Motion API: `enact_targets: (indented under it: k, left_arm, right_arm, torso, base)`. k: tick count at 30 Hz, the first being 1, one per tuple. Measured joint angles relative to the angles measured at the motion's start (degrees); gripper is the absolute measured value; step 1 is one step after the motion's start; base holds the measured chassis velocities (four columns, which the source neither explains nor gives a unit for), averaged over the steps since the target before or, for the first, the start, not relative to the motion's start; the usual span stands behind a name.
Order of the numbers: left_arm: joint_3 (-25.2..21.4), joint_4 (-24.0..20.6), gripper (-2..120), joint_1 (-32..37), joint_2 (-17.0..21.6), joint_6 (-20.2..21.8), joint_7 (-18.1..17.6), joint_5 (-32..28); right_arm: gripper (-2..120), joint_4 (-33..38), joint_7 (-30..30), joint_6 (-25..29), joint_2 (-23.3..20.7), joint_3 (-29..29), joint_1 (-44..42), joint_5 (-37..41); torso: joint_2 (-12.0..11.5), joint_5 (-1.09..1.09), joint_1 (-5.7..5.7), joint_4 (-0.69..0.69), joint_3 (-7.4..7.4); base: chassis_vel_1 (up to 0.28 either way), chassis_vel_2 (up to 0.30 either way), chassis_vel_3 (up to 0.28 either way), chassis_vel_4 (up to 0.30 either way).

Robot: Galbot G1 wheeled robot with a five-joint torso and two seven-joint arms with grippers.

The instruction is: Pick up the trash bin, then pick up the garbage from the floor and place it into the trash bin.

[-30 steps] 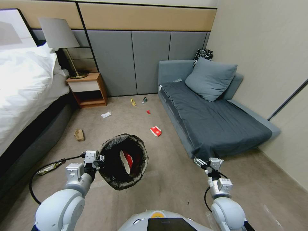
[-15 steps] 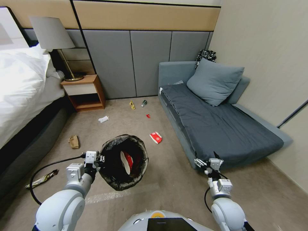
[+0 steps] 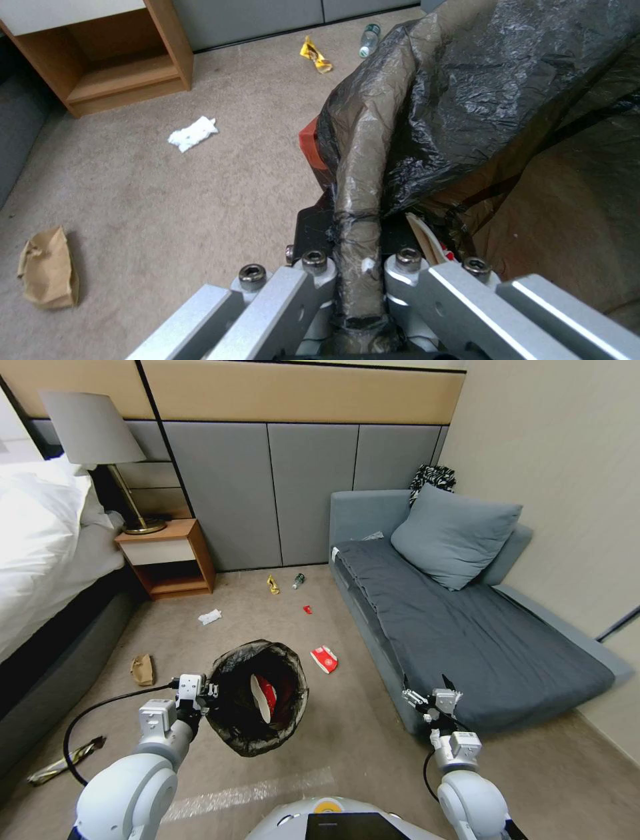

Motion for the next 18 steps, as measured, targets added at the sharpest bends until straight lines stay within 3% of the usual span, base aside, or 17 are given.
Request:
enact_targets:
  k: [18]
  left_arm:
    - [-0.2, -0.1, 1, 0.0, -0.1, 0.0, 0.0, 0.0]
  right_arm:
    - [100, -0.1, 0.0, 0.2, 0.1, -0.2, 0.0, -0.1]
  torso:
    - [0.0, 0.0, 0.0, 0.0, 0.0]
  base:
    - [-0.147, 0.146, 0.147, -0.154]
